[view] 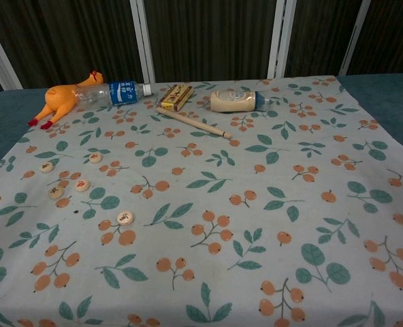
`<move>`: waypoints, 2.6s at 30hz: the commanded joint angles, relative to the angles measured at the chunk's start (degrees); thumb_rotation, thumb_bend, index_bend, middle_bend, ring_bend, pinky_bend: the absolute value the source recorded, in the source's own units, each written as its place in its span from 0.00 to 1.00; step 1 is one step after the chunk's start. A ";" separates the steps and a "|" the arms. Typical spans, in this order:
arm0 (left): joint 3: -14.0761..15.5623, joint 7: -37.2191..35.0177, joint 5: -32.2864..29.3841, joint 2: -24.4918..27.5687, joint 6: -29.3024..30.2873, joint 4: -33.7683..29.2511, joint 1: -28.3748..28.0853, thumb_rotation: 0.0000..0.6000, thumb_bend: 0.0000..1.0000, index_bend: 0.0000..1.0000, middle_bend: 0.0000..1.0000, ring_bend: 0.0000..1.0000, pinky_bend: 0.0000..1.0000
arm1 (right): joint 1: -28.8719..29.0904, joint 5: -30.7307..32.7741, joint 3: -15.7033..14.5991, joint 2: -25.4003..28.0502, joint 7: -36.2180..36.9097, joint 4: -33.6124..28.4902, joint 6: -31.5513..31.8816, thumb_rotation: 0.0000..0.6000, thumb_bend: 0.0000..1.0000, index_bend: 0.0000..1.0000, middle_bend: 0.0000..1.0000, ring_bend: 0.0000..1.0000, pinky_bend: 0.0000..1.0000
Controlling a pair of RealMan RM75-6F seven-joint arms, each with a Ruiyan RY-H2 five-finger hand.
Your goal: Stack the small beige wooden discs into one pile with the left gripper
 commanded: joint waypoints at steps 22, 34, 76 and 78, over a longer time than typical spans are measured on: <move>-5.80 -3.46 -6.45 -28.75 -8.29 17.15 -5.07 1.00 0.42 0.32 1.00 1.00 1.00 | -0.01 -1.30 -0.69 0.08 0.12 -0.37 0.23 1.00 0.16 0.00 0.00 0.00 0.00; -7.77 -0.22 -8.74 -34.60 -12.07 18.51 -8.61 1.00 0.42 0.34 1.00 1.00 1.00 | -0.28 -1.90 -0.84 0.29 1.04 -0.10 1.07 1.00 0.16 0.00 0.00 0.00 0.00; -9.86 2.64 -13.79 -40.55 -15.29 24.08 -13.00 1.00 0.41 0.41 1.00 1.00 1.00 | -0.75 -2.41 -0.98 0.82 2.21 0.12 2.08 1.00 0.16 0.00 0.00 0.00 0.00; -9.79 2.67 -13.84 -40.55 -15.26 24.04 -13.03 1.00 0.41 0.42 1.00 1.00 1.00 | -0.75 -2.43 -0.99 0.82 2.21 0.13 2.07 1.00 0.16 0.00 0.00 0.00 0.00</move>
